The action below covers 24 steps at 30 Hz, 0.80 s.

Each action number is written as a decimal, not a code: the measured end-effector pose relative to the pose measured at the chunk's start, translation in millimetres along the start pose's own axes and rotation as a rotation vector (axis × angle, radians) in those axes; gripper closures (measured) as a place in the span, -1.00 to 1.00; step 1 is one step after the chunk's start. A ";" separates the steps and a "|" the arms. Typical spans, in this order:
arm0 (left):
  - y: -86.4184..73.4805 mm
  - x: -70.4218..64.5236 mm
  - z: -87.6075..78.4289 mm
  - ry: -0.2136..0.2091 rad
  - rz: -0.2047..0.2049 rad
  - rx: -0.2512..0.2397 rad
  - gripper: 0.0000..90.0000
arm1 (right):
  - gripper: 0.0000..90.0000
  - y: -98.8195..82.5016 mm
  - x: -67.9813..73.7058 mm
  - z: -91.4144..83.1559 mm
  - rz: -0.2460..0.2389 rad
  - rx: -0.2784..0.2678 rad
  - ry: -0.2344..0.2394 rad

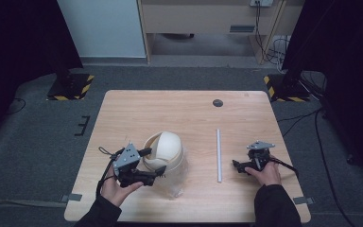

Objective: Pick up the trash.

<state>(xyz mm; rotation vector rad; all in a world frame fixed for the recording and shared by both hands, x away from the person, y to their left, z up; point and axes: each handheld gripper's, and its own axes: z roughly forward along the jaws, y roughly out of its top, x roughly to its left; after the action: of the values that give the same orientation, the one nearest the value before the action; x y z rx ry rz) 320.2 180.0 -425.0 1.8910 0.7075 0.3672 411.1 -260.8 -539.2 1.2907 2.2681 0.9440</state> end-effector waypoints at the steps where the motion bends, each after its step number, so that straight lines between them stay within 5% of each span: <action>1: 0.2 -0.5 1.8 -0.002 -0.001 0.002 -0.65 | -0.99 0.0 0.0 0.0 0.000 0.000 0.000; 13: 0.1 -1.9 12.8 0.010 -0.040 0.017 -0.65 | -0.99 0.0 0.0 0.0 0.000 0.000 0.001; 24: 7.6 -0.7 7.4 0.028 -0.090 -0.050 -0.63 | -0.98 -1.7 2.8 -1.7 0.020 -0.002 -0.021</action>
<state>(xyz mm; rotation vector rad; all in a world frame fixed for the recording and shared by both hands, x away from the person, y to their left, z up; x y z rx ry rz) 326.1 172.0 -421.1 1.8039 0.7925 0.3519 407.5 -259.6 -539.2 1.3192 2.2418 0.9353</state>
